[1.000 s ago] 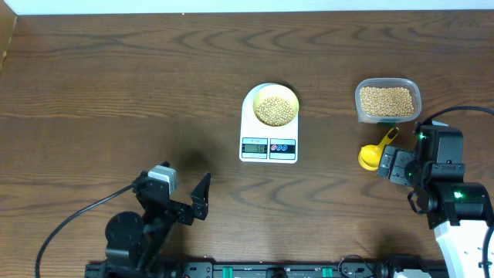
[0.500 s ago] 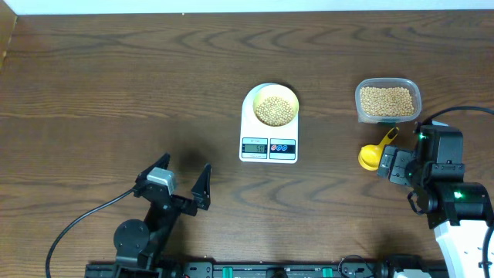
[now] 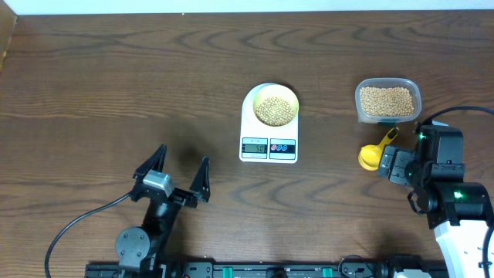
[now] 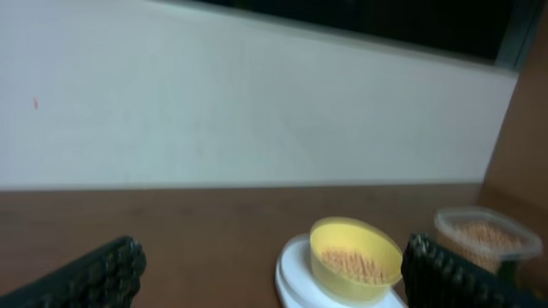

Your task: Scoop item into bowl and weigh 50g on scale

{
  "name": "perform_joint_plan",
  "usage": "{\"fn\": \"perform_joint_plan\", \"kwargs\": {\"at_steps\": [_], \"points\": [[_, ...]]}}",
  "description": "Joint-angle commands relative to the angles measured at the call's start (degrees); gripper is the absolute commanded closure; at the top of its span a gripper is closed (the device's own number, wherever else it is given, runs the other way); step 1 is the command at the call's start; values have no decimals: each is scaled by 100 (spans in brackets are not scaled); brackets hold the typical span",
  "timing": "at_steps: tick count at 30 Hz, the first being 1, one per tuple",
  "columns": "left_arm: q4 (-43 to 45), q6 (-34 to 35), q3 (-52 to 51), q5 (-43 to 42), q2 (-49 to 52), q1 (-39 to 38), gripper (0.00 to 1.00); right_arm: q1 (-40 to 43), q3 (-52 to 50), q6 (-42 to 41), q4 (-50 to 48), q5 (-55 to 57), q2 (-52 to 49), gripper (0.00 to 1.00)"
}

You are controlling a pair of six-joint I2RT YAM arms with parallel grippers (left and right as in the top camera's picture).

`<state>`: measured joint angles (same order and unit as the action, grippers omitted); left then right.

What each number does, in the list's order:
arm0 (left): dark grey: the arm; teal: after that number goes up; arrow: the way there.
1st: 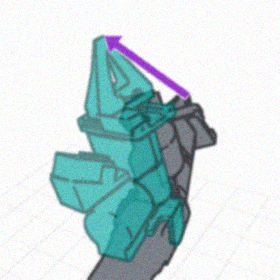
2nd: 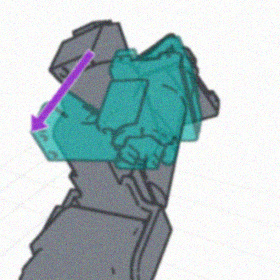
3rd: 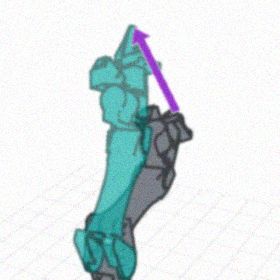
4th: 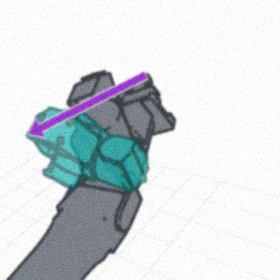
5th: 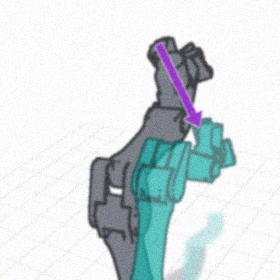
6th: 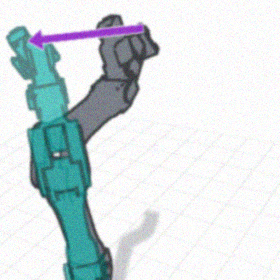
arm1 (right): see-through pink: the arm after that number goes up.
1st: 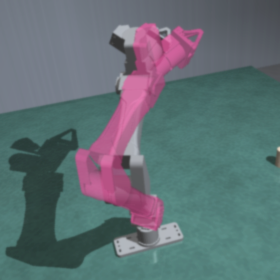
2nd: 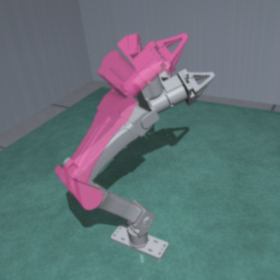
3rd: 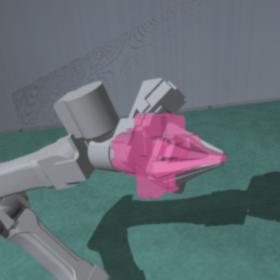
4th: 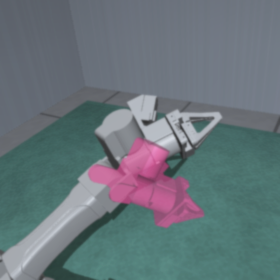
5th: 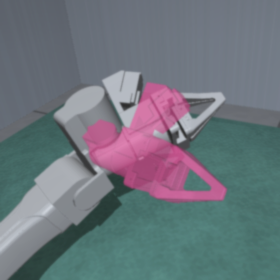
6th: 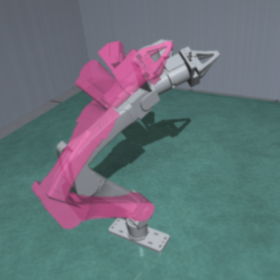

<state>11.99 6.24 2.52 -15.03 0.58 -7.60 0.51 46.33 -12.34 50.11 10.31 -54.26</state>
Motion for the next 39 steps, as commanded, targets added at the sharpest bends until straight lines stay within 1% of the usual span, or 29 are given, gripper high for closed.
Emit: {"fn": "perform_joint_plan", "kwargs": {"at_steps": [1,8,13,15,18,20,26,32,35,39], "points": [[393,50,-229,129,-50,13,2,26,55,61,2,68,26,1],[507,50,-229,442,-52,13,2,26,55,61,2,68,26,1],[457,52,-229,914,-52,13,2,26,55,61,2,68,26,1],[348,61,-229,1145,-52,13,2,26,55,61,2,68,26,1],[85,439,-229,1587,-52,13,2,26,55,61,2,68,26,1],[-269,570,-229,1746,-52,13,2,26,55,61,2,68,26,1],[-942,599,-229,1744,-52,13,2,26,55,61,2,68,26,1],[-1613,804,-229,1738,-52,15,3,26,55,63,2,68,26,1],[-1620,629,-229,1725,-52,39,2,26,55,63,2,68,26,1],[-1626,575,-229,1720,-52,87,3,26,55,61,2,68,26,1]]}}
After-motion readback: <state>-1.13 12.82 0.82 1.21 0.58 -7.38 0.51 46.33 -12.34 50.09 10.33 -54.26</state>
